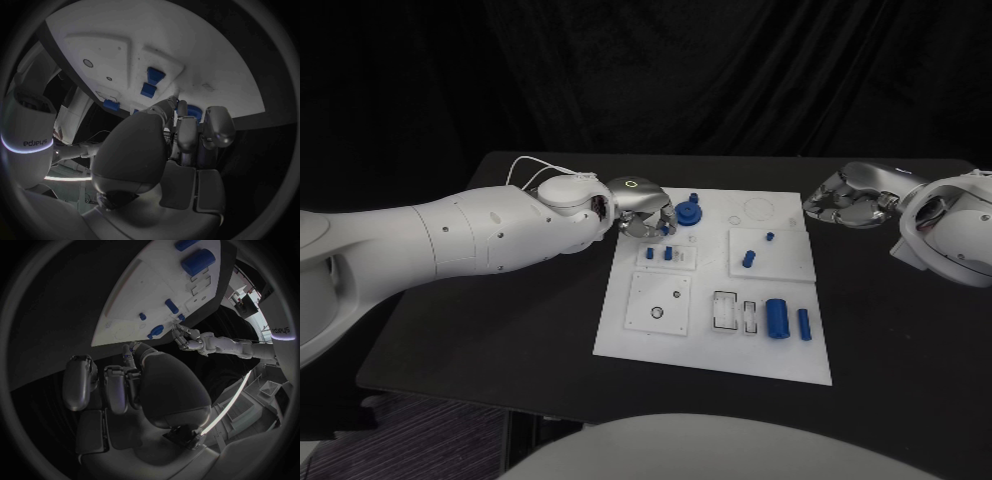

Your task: Assemble the parts on the task board

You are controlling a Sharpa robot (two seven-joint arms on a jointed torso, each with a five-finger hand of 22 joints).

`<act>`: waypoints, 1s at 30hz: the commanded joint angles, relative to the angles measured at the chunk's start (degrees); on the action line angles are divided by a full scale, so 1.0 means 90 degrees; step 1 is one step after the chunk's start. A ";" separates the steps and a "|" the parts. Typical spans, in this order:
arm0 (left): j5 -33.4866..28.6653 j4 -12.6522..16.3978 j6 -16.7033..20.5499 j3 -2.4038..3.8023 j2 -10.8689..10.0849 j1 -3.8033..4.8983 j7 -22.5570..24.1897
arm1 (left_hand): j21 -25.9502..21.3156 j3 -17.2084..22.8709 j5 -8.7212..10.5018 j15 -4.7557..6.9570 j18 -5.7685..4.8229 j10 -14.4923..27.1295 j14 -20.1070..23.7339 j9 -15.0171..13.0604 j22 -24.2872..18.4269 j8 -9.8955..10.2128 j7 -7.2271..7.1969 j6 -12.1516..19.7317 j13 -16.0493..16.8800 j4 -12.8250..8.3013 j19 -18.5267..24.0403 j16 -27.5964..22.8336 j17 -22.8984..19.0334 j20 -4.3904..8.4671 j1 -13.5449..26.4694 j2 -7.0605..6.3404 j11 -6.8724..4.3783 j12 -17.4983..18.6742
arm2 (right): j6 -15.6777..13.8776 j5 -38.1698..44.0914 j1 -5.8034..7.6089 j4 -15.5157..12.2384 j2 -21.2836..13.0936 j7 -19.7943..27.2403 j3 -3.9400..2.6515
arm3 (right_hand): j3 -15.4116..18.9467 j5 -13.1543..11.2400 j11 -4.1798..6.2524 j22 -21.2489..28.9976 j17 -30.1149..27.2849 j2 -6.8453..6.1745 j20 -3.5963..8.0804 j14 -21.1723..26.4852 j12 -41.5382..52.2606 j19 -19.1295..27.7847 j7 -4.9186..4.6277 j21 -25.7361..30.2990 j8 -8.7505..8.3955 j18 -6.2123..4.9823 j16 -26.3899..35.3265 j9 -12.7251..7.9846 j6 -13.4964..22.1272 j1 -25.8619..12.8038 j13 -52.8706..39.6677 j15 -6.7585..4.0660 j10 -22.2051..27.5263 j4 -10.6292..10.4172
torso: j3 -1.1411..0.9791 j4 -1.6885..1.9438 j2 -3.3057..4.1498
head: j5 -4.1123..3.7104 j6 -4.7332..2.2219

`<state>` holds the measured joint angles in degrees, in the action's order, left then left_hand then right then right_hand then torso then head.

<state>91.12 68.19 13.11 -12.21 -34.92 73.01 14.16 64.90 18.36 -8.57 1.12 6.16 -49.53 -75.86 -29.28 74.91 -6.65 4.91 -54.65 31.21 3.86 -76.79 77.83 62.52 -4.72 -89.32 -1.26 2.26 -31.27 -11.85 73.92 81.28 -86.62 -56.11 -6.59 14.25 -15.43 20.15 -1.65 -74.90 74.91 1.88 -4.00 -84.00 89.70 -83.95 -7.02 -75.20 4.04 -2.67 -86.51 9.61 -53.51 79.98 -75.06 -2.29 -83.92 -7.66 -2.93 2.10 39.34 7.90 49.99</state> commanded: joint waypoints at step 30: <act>-0.0005 -0.0017 -0.0337 0.0006 0.0028 -0.0049 -0.0073 | -0.0144 0.0063 -0.0016 -0.0039 -0.0060 -0.0039 0.0116 0.0030 0.0847 0.0088 -0.0027 0.0119 -0.0039 -0.0013 0.0103 -0.0103 -0.0132 -0.0016 0.0034 -0.0071 0.0030 0.0104 | 0.0065 0.0009 -0.0059 0.0027 0.0020 -0.0048 -0.0004 | -0.0068 0.0034 0.0009 -0.1173 0.1306 -0.0016 0.0008 -0.0537 -0.0031 0.0055 -0.0005 0.0028 -0.0017 -0.0081 0.0050 -0.0010 0.0043 -0.0067 -0.1589 0.0000 -0.0594 0.0010 | 0.0002 0.0002 0.0003 | 0.0013 0.0001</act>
<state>91.08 67.93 11.45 -12.08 -34.61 72.73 13.49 63.80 18.53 -8.57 0.92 6.16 -49.54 -75.23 -29.06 74.90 -6.20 4.71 -54.02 30.91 3.69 -76.16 77.09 61.41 -4.92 -89.09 -1.49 2.47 -30.72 -11.69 73.92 80.90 -86.38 -55.92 -6.61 14.25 -15.75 20.15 -1.64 -74.93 74.91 1.88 -4.00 -84.00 89.70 -83.95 -7.02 -75.20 4.04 -2.67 -86.28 9.61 -53.51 79.98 -75.07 -2.29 -83.92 -7.66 -2.90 2.12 39.36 8.00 49.99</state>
